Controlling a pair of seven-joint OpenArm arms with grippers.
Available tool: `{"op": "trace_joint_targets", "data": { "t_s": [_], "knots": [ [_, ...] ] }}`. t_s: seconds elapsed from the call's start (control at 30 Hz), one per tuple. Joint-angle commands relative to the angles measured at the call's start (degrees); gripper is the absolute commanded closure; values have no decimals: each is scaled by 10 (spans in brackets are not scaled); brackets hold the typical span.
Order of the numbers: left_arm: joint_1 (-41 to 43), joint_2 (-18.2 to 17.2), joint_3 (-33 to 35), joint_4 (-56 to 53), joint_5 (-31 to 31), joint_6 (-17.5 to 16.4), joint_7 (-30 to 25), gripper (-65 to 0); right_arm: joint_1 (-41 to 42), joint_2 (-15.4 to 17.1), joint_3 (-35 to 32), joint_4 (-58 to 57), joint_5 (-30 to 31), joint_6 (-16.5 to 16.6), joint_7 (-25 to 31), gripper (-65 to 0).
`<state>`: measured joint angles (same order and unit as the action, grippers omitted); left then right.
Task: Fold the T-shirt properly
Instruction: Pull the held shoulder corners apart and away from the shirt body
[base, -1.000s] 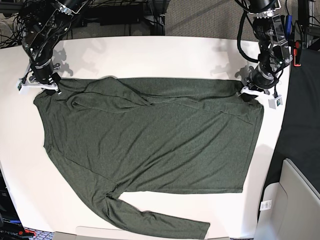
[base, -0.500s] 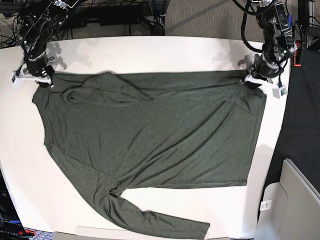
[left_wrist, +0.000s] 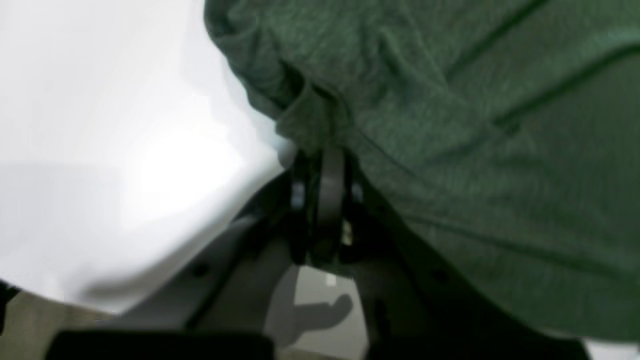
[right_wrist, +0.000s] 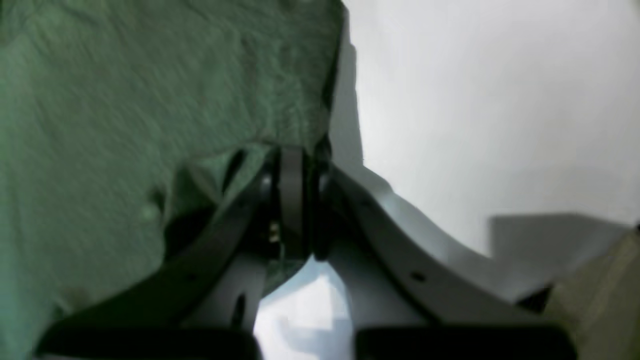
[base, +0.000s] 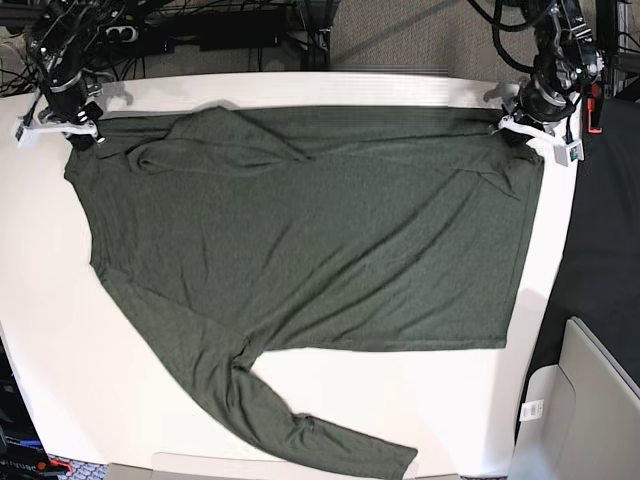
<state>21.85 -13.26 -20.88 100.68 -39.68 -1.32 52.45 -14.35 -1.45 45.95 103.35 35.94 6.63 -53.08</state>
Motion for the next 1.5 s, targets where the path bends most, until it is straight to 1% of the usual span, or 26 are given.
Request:
{"op": "trace_joint_targets", "data": {
  "t_s": [0.0,0.07,0.13,0.23,0.43,0.5,0.67,0.77,0.87,1.0,1.2,1.47],
  "knots": [
    [8,-7,-3,10,2,-11,-4,-1,-5,11,10,12,6,-1,11,-4],
    [16,-7,-9,11,2,-28,-4,-1,-13,17,12,12,14,-1,11,-4],
    [26,-7,-19,11,2,-36,-4,-1,-24,18,12,17,20,-1,11,-4],
    [31,-7,-20,11,2,-36,-4,-1,-41,20,12,35,21,-1,11,-4],
    [27,-3,-14,10,2,-34,-4,-8,-44,18,12,40,17,-1,11,-7],
    [27,-3,-14,10,2,-33,-4,-45,-44,17,12,40,16,-3,11,-41],
    [28,-3,-14,10,2,-32,-4,-145,-49,16,12,41,10,-4,12,-168],
    [30,-4,-18,10,2,-32,10,-178,-49,16,12,41,10,-4,12,-202],
    [29,-5,-19,10,3,-32,31,-189,-49,16,17,41,10,-4,12,-206],
    [30,-5,-22,11,3,-31,32,-190,-51,15,36,41,12,-4,12,-206],
    [28,-2,-90,24,3,-31,27,-189,-53,15,46,74,11,-4,12,-206],
    [26,-2,-127,87,3,-32,27,-188,-42,16,47,90,12,-2,13,-205]
  ]
}}
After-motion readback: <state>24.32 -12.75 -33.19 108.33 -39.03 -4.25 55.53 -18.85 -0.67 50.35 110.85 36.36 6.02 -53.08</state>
